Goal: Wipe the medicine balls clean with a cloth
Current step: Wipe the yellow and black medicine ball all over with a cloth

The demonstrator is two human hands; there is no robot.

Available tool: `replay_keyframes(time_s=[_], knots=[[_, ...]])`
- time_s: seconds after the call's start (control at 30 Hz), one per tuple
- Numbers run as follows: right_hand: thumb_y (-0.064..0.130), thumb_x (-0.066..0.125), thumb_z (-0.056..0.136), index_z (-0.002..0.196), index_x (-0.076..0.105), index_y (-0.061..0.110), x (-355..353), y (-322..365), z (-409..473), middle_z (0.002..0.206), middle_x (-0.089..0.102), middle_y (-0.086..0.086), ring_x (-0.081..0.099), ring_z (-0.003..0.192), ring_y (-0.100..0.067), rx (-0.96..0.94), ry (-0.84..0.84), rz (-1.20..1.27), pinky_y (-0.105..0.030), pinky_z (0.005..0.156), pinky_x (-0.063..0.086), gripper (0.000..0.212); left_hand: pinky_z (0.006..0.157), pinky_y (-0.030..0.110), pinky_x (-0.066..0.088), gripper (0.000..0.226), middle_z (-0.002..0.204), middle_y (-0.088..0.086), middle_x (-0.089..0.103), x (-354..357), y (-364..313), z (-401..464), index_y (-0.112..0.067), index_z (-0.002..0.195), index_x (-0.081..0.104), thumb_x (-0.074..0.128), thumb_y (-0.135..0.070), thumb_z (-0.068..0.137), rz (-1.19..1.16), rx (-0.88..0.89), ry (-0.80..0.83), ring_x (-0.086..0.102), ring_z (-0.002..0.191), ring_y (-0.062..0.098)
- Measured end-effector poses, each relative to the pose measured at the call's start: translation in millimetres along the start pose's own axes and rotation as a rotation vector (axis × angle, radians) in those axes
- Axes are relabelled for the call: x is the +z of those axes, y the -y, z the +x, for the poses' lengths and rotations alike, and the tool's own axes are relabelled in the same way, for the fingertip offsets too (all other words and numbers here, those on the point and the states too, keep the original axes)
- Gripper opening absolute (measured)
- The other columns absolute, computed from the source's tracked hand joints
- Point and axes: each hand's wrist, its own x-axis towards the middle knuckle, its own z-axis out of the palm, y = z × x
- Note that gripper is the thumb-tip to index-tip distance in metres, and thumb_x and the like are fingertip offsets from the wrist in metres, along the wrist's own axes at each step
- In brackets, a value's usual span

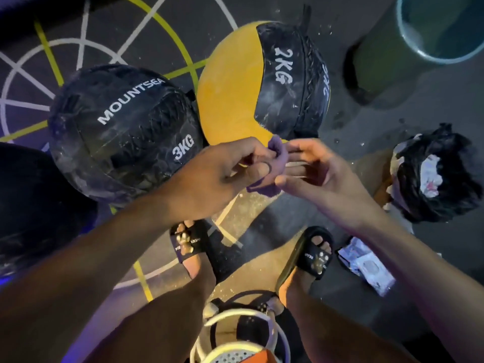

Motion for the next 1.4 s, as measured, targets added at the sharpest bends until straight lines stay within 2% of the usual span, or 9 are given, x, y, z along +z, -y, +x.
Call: replay_keyframes(time_s=[0.2, 0.3, 0.5, 0.63, 0.87, 1.0, 1.07, 1.27, 1.4], knots=[[0.012, 0.08, 0.084, 0.144, 0.047, 0.015, -31, -30, 23, 0.131, 0.066, -0.005, 0.07, 0.109, -0.024, -0.104, 0.085, -0.194, -0.036, 0.095, 0.057, 0.069, 0.076, 0.058, 0.051, 0.017, 0.092, 0.007, 0.062, 12, 31, 31, -0.017, 0.108, 0.06, 0.052, -0.032, 0.105, -0.028, 0.091, 0.069, 0.059, 0.087, 0.036], [0.016, 0.076, 0.086, 0.142, 0.051, 0.021, -44, -44, 31, 0.128, 0.068, 0.002, 0.069, 0.105, -0.014, -0.174, 0.086, -0.324, -0.027, 0.093, 0.054, 0.061, 0.071, 0.058, 0.053, 0.015, 0.093, 0.0, 0.066, 13, 43, 46, -0.026, 0.111, 0.063, 0.053, -0.035, 0.105, 0.023, 0.112, 0.084, 0.064, 0.081, 0.032], [0.039, 0.075, 0.092, 0.109, 0.065, 0.021, -54, -62, 52, 0.097, 0.071, -0.003, 0.068, 0.086, -0.031, -0.255, 0.095, -0.543, -0.054, 0.078, 0.055, 0.027, 0.077, 0.047, 0.053, 0.013, 0.099, -0.008, 0.068, 16, 56, 64, -0.022, 0.11, 0.065, 0.054, -0.029, 0.107, 0.198, 0.229, 0.014, 0.065, 0.089, 0.018], [0.049, 0.073, 0.089, 0.095, 0.062, 0.017, -49, -41, 41, 0.082, 0.063, -0.01, 0.06, 0.074, -0.037, -0.421, 0.114, -0.619, -0.054, 0.065, 0.051, 0.034, 0.072, 0.034, 0.051, 0.012, 0.096, -0.017, 0.067, 15, 39, 55, -0.024, 0.113, 0.065, 0.056, -0.028, 0.107, 0.316, 0.312, -0.072, 0.065, 0.086, 0.007], [0.035, 0.077, 0.09, 0.086, 0.06, 0.009, -28, 27, -20, 0.071, 0.053, -0.012, 0.045, 0.062, -0.032, -0.555, 0.14, -0.535, -0.048, 0.057, 0.04, 0.032, 0.076, 0.036, 0.054, 0.012, 0.092, -0.01, 0.071, -3, -48, 4, -0.023, 0.108, 0.069, 0.065, -0.032, 0.101, 0.444, 0.432, -0.118, 0.068, 0.085, 0.013], [0.016, 0.079, 0.089, 0.091, 0.058, 0.001, -13, 74, -52, 0.076, 0.057, -0.012, 0.052, 0.07, -0.017, -0.626, 0.113, -0.501, -0.037, 0.064, 0.044, 0.026, 0.072, 0.015, 0.044, 0.01, 0.095, -0.011, 0.068, -11, -91, -21, -0.025, 0.106, 0.071, 0.071, -0.029, 0.097, 0.481, 0.53, -0.262, 0.064, 0.088, 0.008], [0.008, 0.077, 0.089, 0.095, 0.056, 0.004, -5, 87, -67, 0.077, 0.06, -0.008, 0.054, 0.072, -0.018, -0.631, 0.058, -0.496, -0.034, 0.065, 0.045, 0.022, 0.077, 0.018, 0.048, 0.012, 0.103, -0.007, 0.07, -8, -104, -34, -0.023, 0.107, 0.071, 0.073, -0.027, 0.095, 0.384, 0.509, -0.281, 0.066, 0.095, 0.009], [0.012, 0.079, 0.086, 0.129, 0.058, 0.022, 22, 69, -96, 0.109, 0.076, -0.008, 0.067, 0.09, -0.021, -0.355, -0.136, -0.029, -0.036, 0.076, 0.049, 0.049, 0.077, 0.022, 0.051, 0.013, 0.087, -0.002, 0.074, 29, -105, -49, -0.016, 0.093, 0.071, 0.077, -0.004, 0.089, -0.041, 0.476, -0.438, 0.065, 0.081, 0.007], [0.012, 0.072, 0.092, 0.115, 0.074, 0.01, 13, 42, -104, 0.105, 0.077, -0.015, 0.073, 0.096, -0.029, -0.261, -0.158, -0.042, -0.032, 0.076, 0.057, 0.023, 0.072, 0.019, 0.051, 0.013, 0.087, 0.001, 0.072, 54, -85, -44, -0.003, 0.098, 0.07, 0.078, -0.003, 0.088, -0.042, 0.349, -0.415, 0.064, 0.076, 0.005]])
